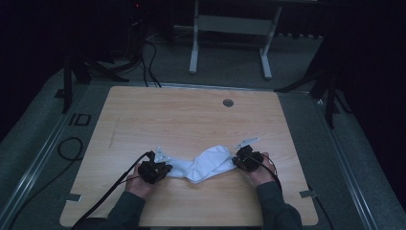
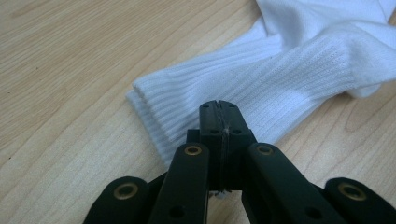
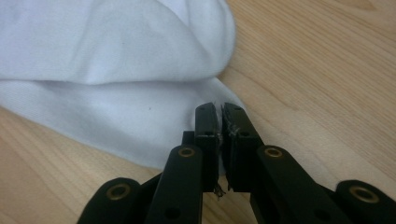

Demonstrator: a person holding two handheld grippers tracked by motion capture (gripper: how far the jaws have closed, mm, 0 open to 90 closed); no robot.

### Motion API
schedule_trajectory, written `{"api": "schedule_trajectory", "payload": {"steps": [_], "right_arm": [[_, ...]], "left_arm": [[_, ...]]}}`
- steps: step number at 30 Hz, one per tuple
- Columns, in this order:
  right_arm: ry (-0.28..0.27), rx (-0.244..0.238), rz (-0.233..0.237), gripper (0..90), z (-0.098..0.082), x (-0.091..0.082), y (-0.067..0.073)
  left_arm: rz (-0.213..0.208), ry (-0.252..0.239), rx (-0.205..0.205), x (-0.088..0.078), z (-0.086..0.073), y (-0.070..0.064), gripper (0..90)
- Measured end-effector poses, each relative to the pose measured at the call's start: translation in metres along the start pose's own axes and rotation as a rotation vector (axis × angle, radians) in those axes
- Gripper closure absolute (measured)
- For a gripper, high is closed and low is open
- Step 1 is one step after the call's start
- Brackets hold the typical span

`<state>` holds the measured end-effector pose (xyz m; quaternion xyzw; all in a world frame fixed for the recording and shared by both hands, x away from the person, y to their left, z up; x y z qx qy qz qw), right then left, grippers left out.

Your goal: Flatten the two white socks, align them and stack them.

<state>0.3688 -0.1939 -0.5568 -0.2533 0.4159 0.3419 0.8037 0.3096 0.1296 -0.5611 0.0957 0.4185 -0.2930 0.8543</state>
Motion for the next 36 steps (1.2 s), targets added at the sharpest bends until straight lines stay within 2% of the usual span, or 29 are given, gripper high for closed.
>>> {"api": "schedule_trajectory", "payload": {"steps": [6, 13, 23, 28, 36], "right_arm": [[-0.012, 0.0, -0.002, 84.5, 0.005, -0.002, -0.001], [-0.059, 0.003, -0.025, 80.0, 0.025, -0.011, -0.007], [-0.066, 0.025, -0.005, 67.2, 0.046, 0.005, -0.012], [-0.071, 0.052, 0.008, 65.5, 0.051, 0.009, -0.012], [-0.058, 0.061, -0.002, 65.0, 0.055, 0.011, -0.016]], "left_arm": [[-0.002, 0.001, 0.001, 0.001, 0.0, 0.0, 89.8], [-0.004, 0.0, -0.001, 0.001, 0.0, 0.0, 89.8], [-0.009, 0.0, -0.002, 0.002, 0.0, 0.001, 89.8], [-0.01, 0.0, -0.005, 0.002, 0.0, 0.001, 89.8], [-0.011, 0.001, -0.006, 0.002, 0.0, 0.001, 89.9]]}}
Point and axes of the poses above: each handheld gripper's, and its own axes: x roughly forward along the jaws, z roughly out of its top, y roughly to its left, the point moved 2 cm from there along x, roughly forward along the jaws, and after that the axes turned 9 degrees about -x, right-handed, at the moved point
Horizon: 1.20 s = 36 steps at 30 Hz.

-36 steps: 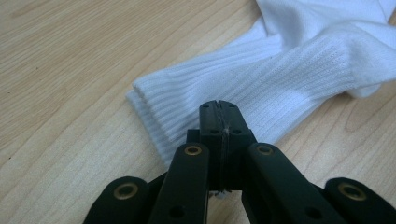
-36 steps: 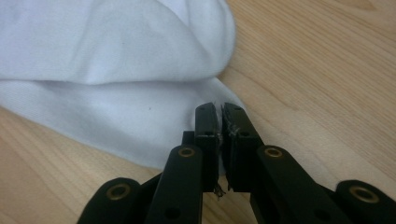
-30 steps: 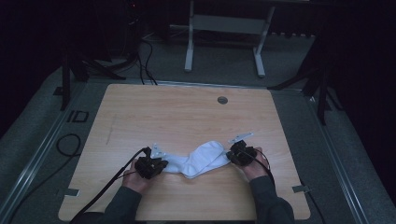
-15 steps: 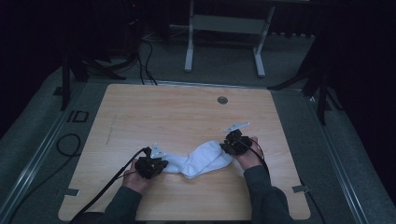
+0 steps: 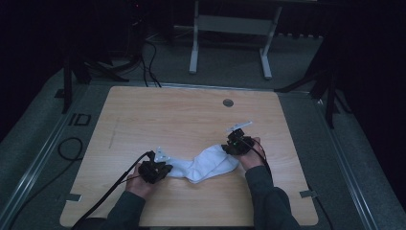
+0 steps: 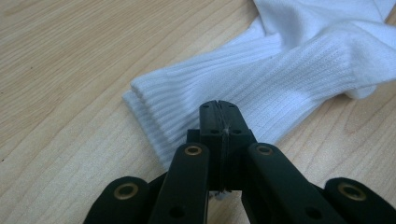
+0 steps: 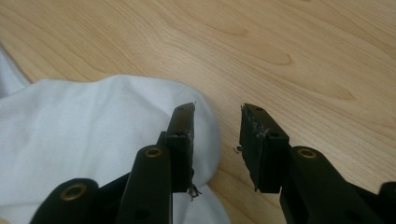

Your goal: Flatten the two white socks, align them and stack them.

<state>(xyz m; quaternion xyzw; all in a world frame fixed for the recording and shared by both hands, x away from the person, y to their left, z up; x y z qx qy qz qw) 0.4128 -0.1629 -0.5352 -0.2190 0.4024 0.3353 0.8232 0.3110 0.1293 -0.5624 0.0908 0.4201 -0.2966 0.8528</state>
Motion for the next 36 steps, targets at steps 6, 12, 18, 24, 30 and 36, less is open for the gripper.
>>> {"api": "schedule_trajectory", "payload": {"steps": [6, 12, 18, 24, 30, 36], "right_arm": [[0.002, 0.0, 0.009, 66.3, 0.001, 0.001, 0.0], [0.038, 0.014, 0.016, 68.8, -0.001, 0.014, -0.002], [0.053, -0.003, 0.02, 88.3, -0.002, 0.011, 0.002], [0.004, -0.017, -0.005, 88.4, -0.001, -0.014, 0.006], [-0.024, -0.016, -0.027, 88.4, -0.002, -0.033, 0.006], [-0.026, 0.003, -0.038, 88.4, -0.009, -0.047, 0.004]], "left_arm": [[-0.001, 0.0, 0.0, 0.0, 0.0, 0.0, 89.8], [0.001, 0.0, 0.0, 0.0, 0.0, 0.0, 89.9], [-0.001, 0.0, -0.001, 0.0, 0.0, 0.0, 89.9], [0.0, 0.003, 0.001, 0.0, 0.0, 0.0, 89.8], [0.0, 0.005, 0.004, 0.0, 0.0, 0.0, 89.9], [0.0, 0.006, 0.006, 0.0, 0.0, -0.001, 89.9]]}}
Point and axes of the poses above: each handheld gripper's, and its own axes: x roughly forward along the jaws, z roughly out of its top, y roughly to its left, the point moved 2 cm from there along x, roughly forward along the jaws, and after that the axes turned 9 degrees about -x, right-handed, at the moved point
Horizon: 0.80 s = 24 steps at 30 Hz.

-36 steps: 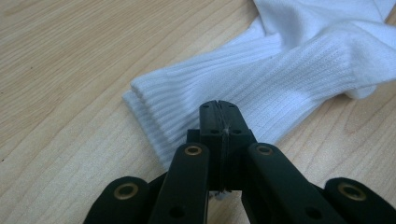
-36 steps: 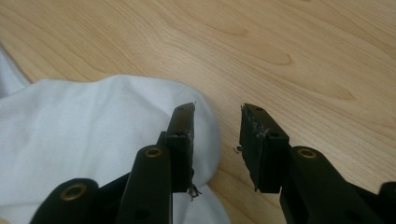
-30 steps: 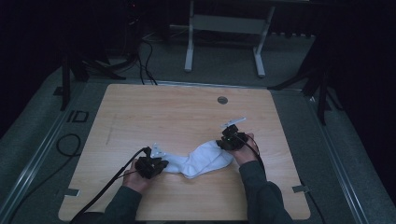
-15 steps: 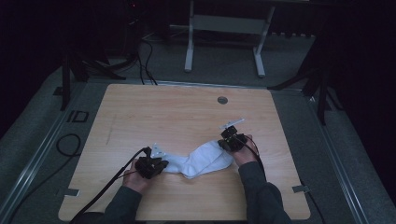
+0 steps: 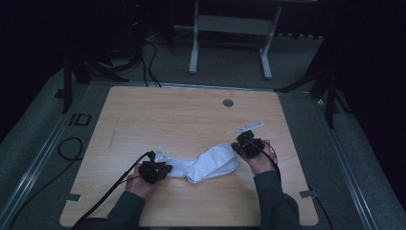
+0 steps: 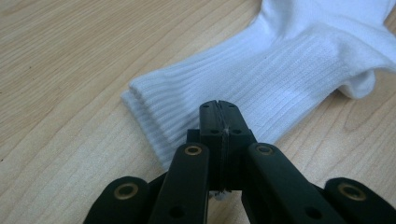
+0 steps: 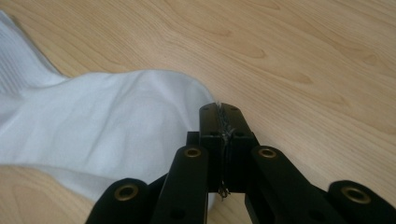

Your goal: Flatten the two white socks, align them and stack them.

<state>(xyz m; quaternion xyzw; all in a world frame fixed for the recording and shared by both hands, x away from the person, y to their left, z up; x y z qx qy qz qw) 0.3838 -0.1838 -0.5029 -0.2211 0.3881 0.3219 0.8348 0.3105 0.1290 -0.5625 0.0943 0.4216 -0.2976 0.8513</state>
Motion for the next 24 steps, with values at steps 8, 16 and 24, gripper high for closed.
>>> {"api": "schedule_trajectory", "payload": {"steps": [8, 16, 24], "right_arm": [[0.009, 0.039, 0.025, 88.3, -0.018, -0.003, 0.0], [0.026, 0.061, 0.046, 88.2, -0.036, 0.003, 0.003], [0.039, 0.07, 0.047, 87.9, -0.049, 0.011, 0.005]], "left_arm": [[0.0, 0.004, 0.003, 0.0, 0.0, 0.0, 89.8], [-0.001, 0.003, 0.0, 0.0, 0.0, 0.0, 89.8], [-0.004, 0.004, 0.0, 0.0, 0.0, 0.0, 89.7]]}}
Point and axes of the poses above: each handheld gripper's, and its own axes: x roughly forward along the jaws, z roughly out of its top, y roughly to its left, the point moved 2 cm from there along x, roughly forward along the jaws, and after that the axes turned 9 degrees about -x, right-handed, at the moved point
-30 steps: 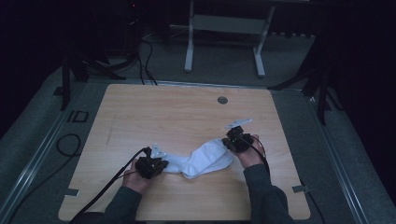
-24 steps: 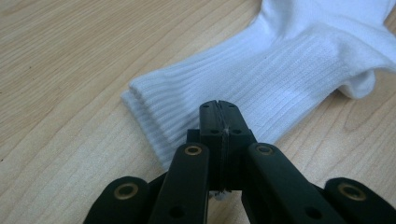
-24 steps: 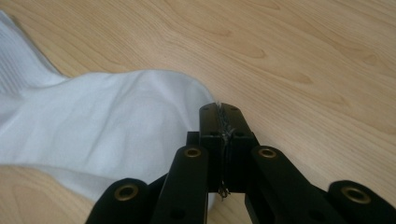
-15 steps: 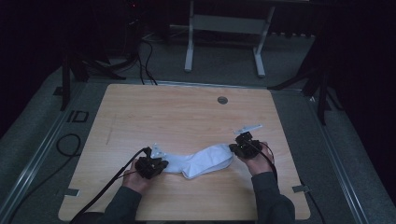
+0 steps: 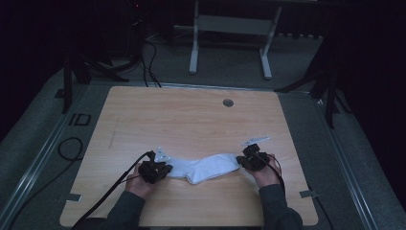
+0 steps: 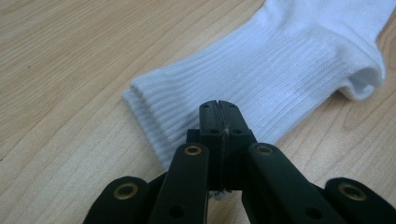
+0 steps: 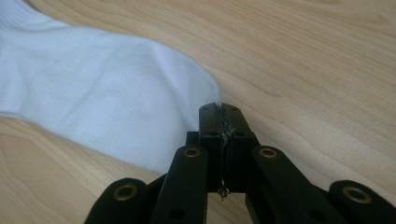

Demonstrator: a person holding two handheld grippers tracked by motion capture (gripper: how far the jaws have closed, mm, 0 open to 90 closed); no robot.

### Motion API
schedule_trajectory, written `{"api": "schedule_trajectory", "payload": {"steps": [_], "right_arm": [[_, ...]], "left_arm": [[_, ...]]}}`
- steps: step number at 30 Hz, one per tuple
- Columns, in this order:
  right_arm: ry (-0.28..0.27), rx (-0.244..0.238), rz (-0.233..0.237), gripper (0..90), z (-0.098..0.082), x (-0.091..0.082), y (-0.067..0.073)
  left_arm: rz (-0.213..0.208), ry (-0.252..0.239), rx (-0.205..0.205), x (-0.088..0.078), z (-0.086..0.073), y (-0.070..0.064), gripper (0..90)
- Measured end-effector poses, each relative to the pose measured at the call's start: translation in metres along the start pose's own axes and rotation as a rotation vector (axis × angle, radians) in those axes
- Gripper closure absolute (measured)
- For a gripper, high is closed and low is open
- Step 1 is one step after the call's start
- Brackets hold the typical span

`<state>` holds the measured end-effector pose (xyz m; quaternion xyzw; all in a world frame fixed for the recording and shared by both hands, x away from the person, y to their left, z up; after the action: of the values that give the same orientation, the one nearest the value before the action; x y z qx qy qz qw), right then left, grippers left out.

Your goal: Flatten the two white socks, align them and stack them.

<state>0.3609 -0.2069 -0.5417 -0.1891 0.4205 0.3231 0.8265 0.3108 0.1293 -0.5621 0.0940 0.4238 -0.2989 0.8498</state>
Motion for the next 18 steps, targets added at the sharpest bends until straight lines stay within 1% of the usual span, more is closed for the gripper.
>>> {"api": "schedule_trajectory", "payload": {"steps": [5, 11, 13, 18], "right_arm": [[-0.013, 0.0, -0.011, 87.4, -0.0032, 0.0026, -0.0023], [-0.052, -0.036, -0.018, 87.3, 0.0014, -0.0005, 0.0009], [-0.059, -0.039, -0.017, 87.4, 0.0034, -0.001, 0.0018], [-0.061, -0.048, -0.016, 87.2, 0.0053, 0.0031, 0.0023]], "left_arm": [[0.001, 0.0, 0.002, 0.0, 0.0002, 0.0, 89.6], [0.0, -0.002, 0.003, -0.0001, 0.0002, -0.0002, 89.4], [0.001, -0.001, 0.004, -0.0003, 0.0003, -0.0003, 89.2], [0.002, -0.002, 0.005, -0.0005, 0.0003, -0.0001, 88.9]]}}
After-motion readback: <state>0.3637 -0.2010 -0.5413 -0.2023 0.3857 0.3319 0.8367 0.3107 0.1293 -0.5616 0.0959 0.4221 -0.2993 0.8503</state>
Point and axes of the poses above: each handheld gripper's, and its own axes: x roughly forward along the jaws, z roughly out of its top, y roughly to its left, the point moved 2 cm from there along x, roughly forward along the jaws, and after that the axes turned 9 degrees about -x, right-handed, at the moved point
